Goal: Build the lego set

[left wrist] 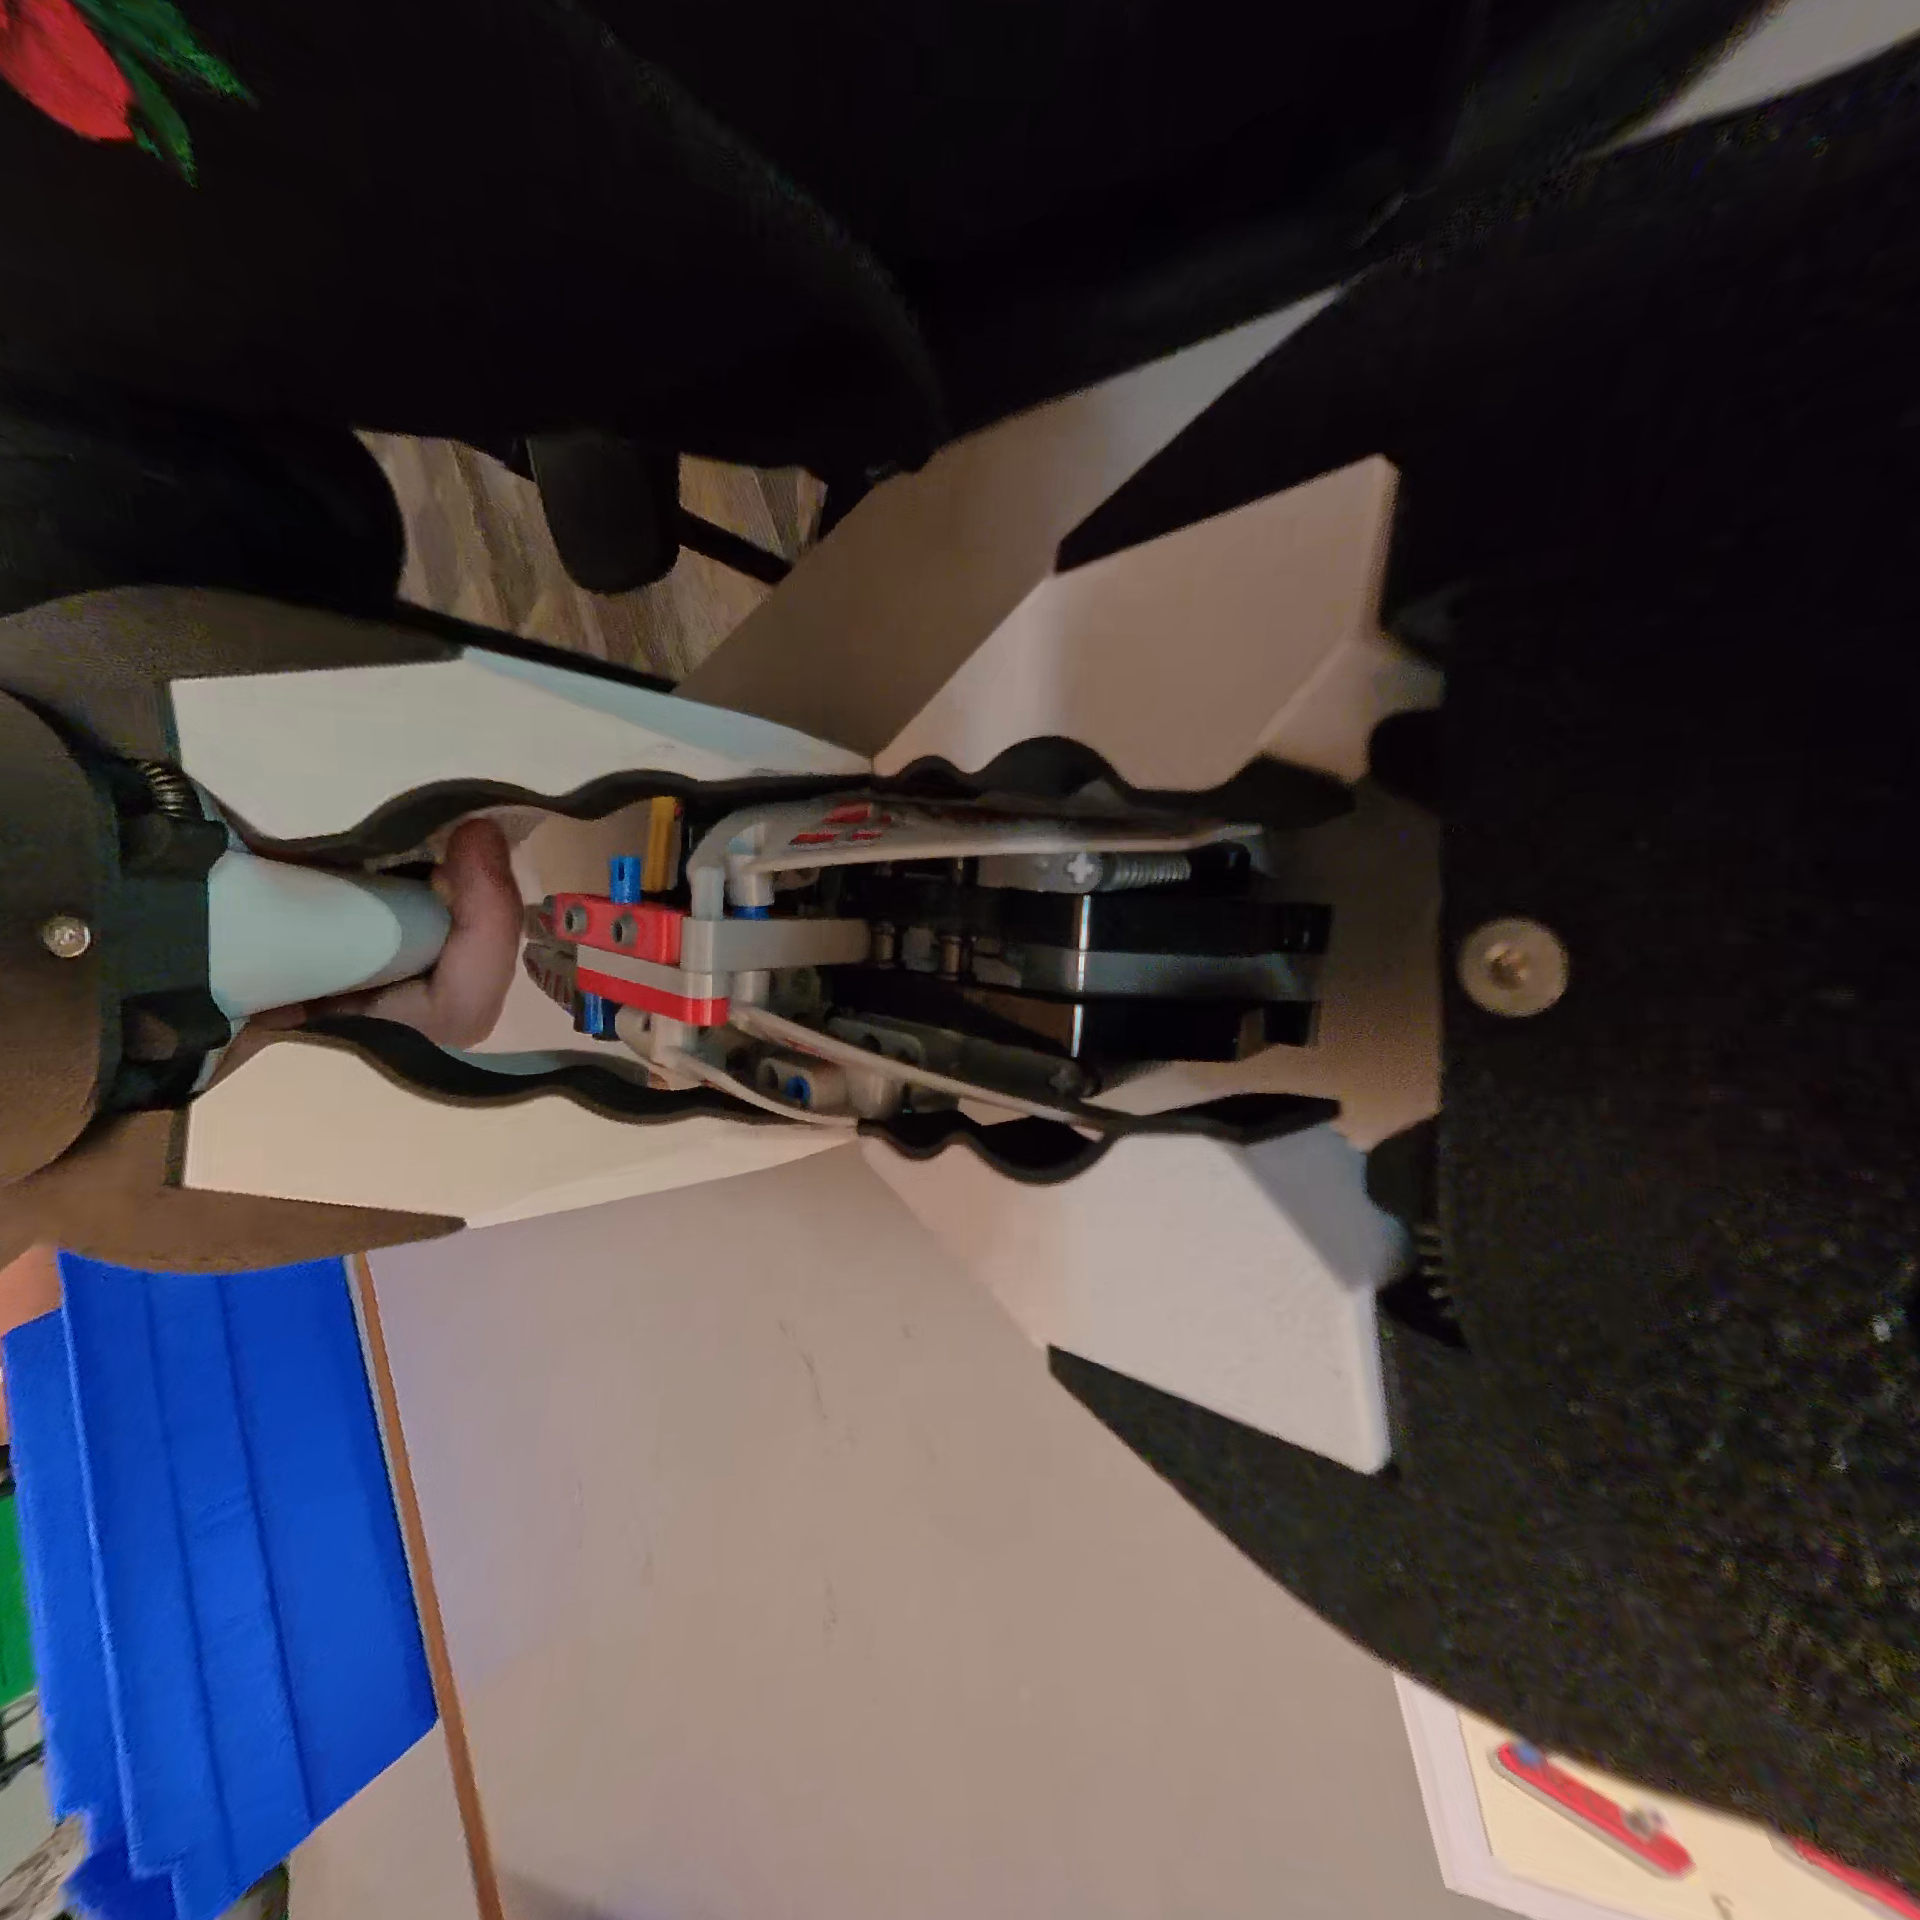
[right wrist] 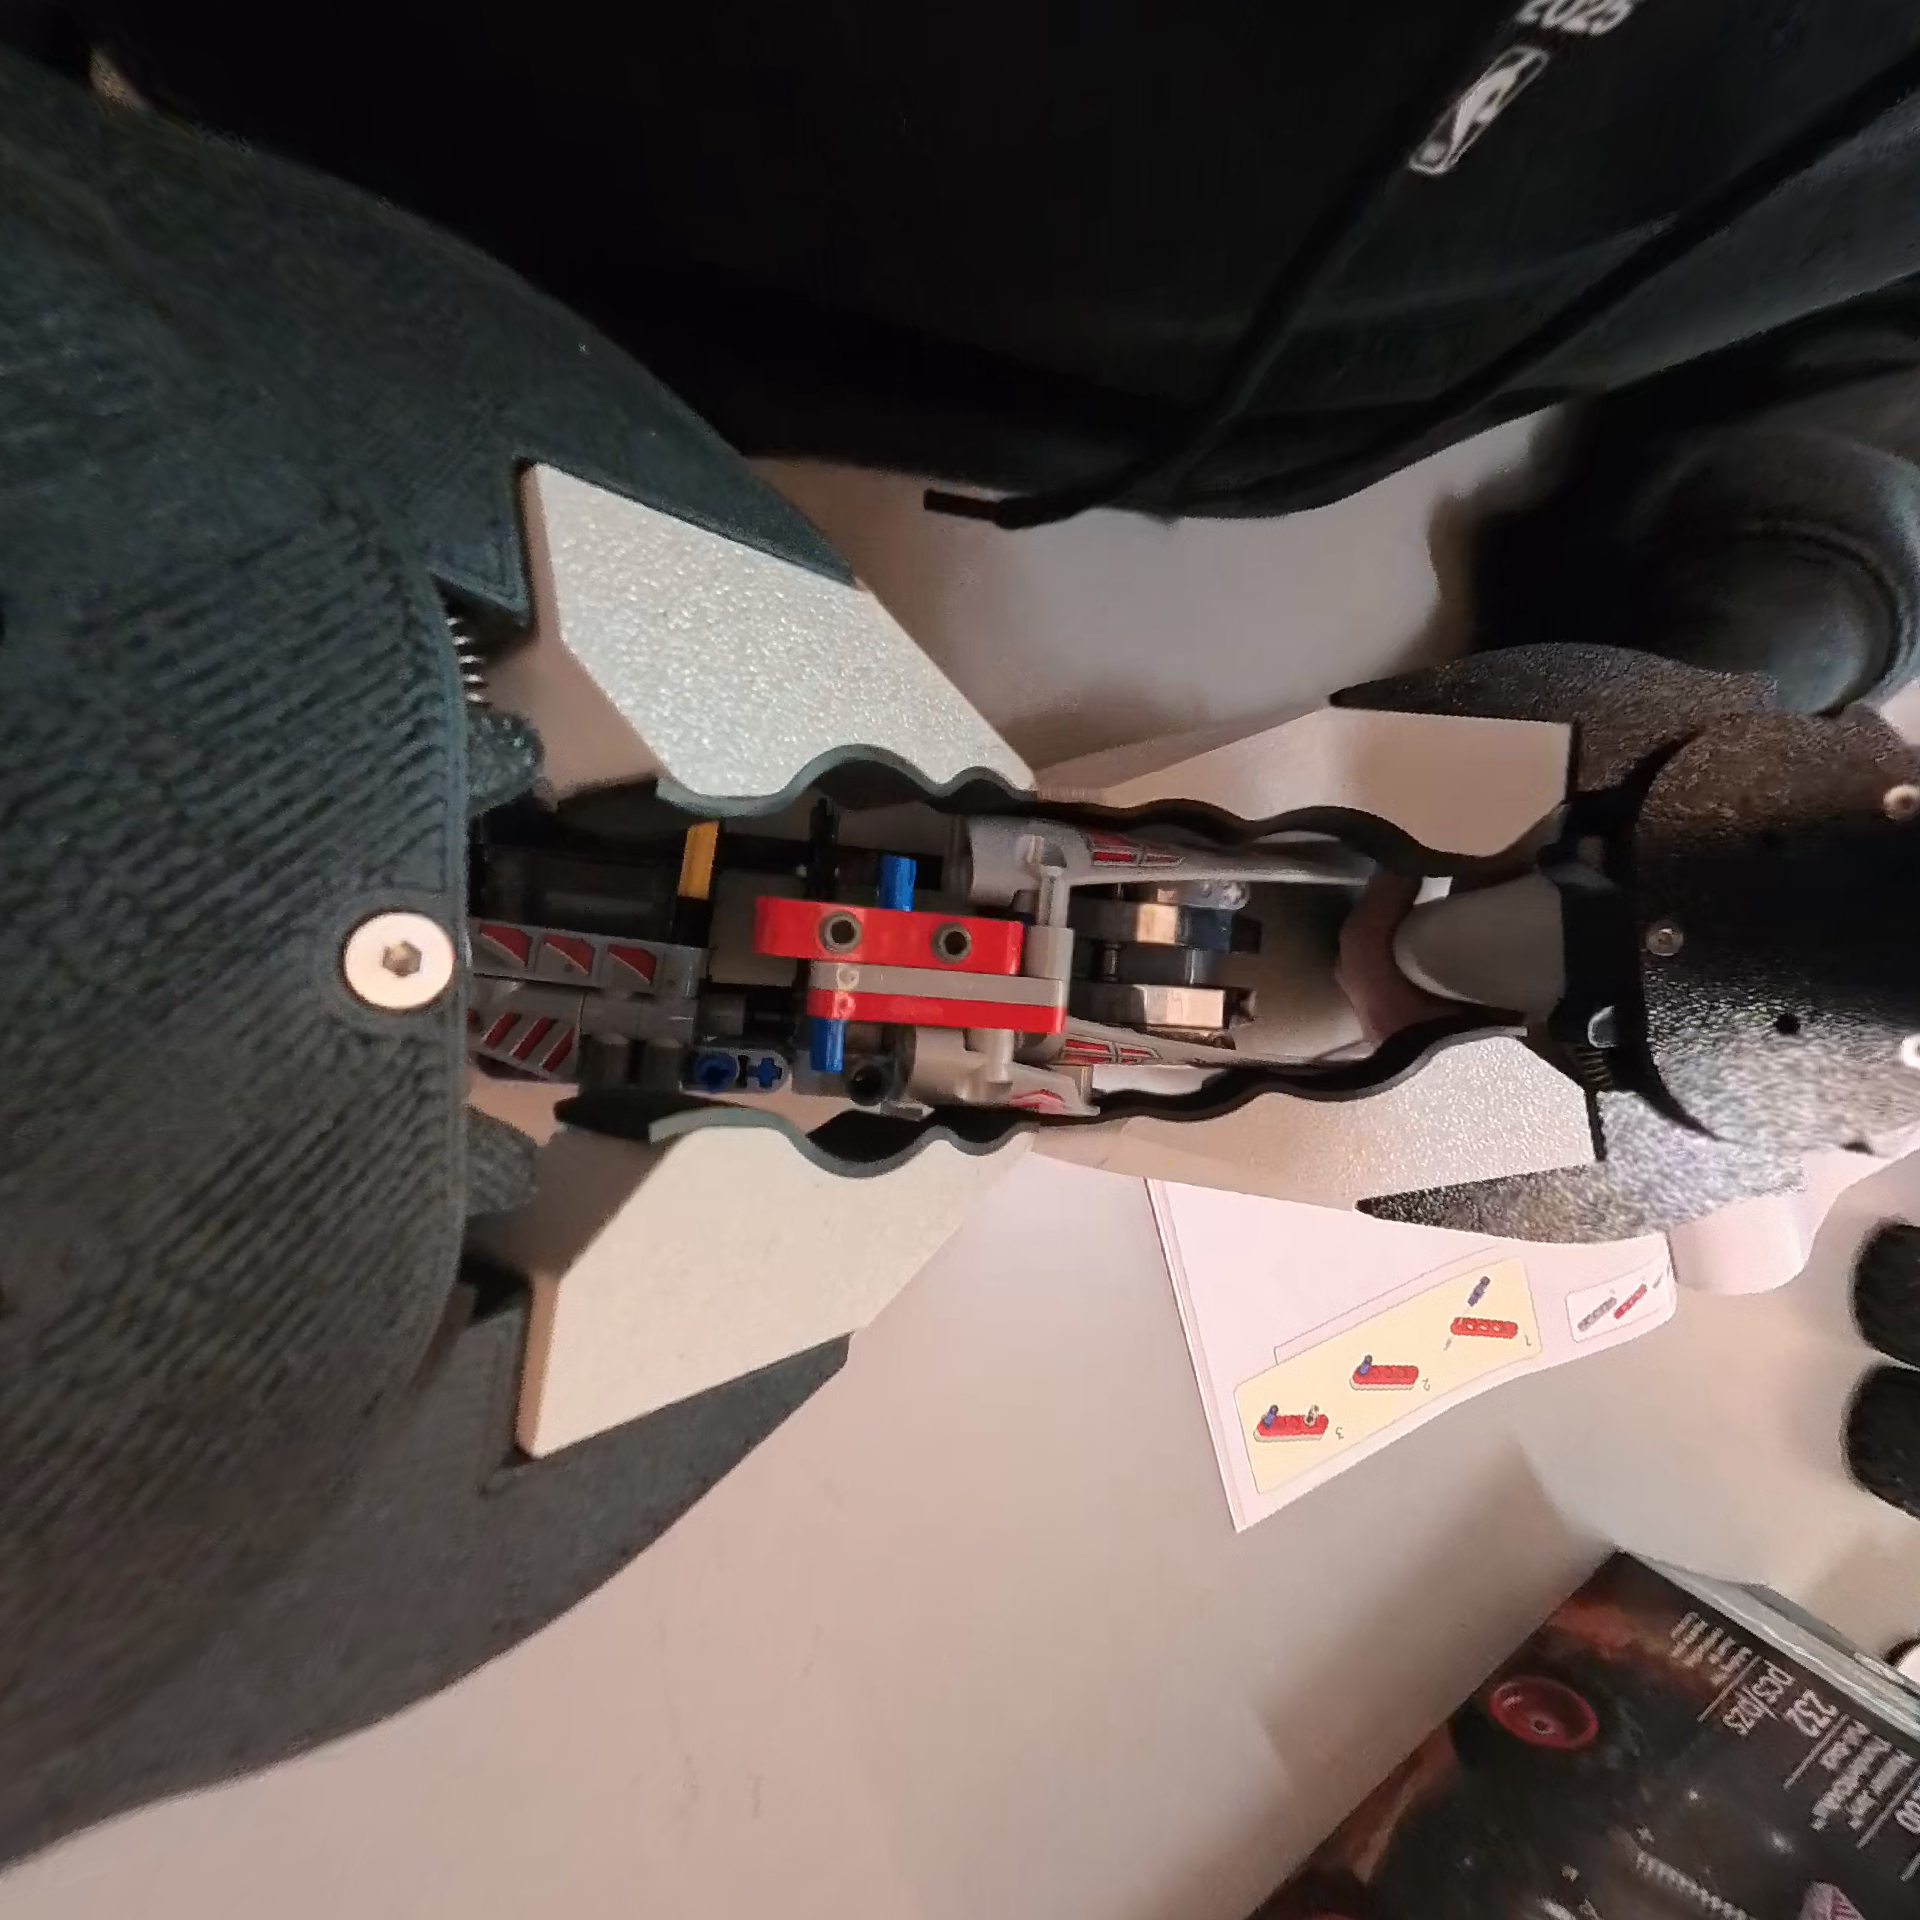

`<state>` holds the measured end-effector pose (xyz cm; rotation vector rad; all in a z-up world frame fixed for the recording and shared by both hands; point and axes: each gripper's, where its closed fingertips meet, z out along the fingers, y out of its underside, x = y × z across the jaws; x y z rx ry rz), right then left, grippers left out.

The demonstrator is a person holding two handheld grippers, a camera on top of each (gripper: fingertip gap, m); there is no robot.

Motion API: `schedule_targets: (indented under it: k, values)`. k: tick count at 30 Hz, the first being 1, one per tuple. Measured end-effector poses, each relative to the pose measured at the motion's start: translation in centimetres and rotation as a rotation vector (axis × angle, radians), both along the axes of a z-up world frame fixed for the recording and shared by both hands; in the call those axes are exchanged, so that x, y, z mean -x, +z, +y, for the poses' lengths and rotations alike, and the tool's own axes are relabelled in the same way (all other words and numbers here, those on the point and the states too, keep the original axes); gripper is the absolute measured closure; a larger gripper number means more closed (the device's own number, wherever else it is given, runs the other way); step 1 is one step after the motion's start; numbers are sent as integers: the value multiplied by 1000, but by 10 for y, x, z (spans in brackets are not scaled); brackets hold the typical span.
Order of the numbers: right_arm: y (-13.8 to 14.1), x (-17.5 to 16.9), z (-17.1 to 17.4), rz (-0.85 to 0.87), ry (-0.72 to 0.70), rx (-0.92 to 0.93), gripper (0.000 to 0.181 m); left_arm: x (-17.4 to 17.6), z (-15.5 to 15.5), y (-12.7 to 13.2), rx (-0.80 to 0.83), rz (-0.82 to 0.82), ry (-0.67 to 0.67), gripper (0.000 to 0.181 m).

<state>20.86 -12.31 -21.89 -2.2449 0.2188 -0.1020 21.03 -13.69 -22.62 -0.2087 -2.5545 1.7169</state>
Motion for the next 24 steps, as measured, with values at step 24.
schedule_targets:
  k: [24]
  values:
    - [15, -32, -40, -23, -225, -106, 98, -57, 23, 26, -98, 399, 343, 153]
